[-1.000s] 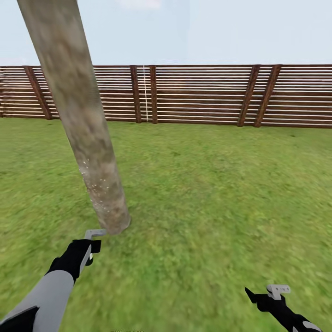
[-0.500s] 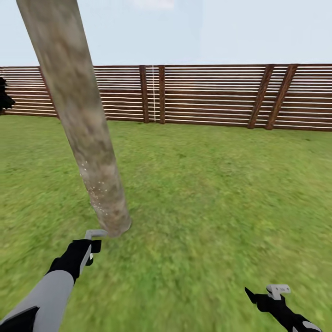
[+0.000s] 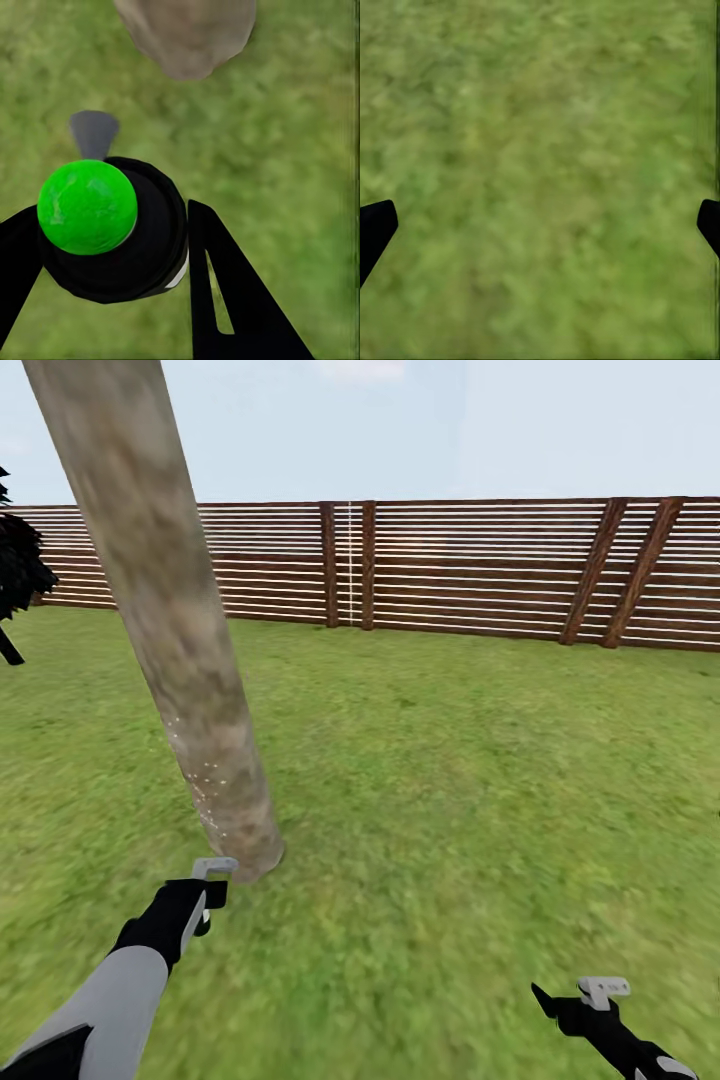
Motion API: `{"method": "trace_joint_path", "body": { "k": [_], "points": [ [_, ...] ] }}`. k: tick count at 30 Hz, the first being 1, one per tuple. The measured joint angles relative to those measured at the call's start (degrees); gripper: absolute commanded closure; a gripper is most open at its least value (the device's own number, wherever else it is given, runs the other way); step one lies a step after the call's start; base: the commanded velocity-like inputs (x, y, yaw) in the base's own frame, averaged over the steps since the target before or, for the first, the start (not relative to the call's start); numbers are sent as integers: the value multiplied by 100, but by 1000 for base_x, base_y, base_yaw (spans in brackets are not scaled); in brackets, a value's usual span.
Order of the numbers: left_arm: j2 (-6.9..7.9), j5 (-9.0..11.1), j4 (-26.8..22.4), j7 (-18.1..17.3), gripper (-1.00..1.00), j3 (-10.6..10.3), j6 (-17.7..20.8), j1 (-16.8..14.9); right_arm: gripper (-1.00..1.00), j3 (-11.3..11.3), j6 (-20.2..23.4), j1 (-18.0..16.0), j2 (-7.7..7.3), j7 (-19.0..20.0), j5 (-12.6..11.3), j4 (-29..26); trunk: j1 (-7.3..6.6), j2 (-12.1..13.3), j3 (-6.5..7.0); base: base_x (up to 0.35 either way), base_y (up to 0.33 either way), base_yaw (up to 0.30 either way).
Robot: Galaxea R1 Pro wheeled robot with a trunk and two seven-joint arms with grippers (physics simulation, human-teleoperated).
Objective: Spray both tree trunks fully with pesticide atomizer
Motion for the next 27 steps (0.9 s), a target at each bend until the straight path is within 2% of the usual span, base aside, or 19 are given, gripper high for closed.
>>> {"method": "trace_joint_path", "body": {
  "k": [16, 24, 27],
  "points": [
    [-10, 0, 7, -1, 100, 0, -9, 0, -100, 9, 0, 0, 8, 4, 1, 14, 0, 0, 0, 11, -271, 263],
    [-10, 2, 4, -12, 100, -5, -2, 0, -100, 8, 0, 0, 8, 3, 1, 17, 0, 0, 0, 59, -25, 277],
    [-17, 0, 8, -17, 100, -8, 3, 0, -100, 8, 0, 0, 8, 5, 1, 15, 0, 0, 0, 159, -115, 96]
  ]
}}
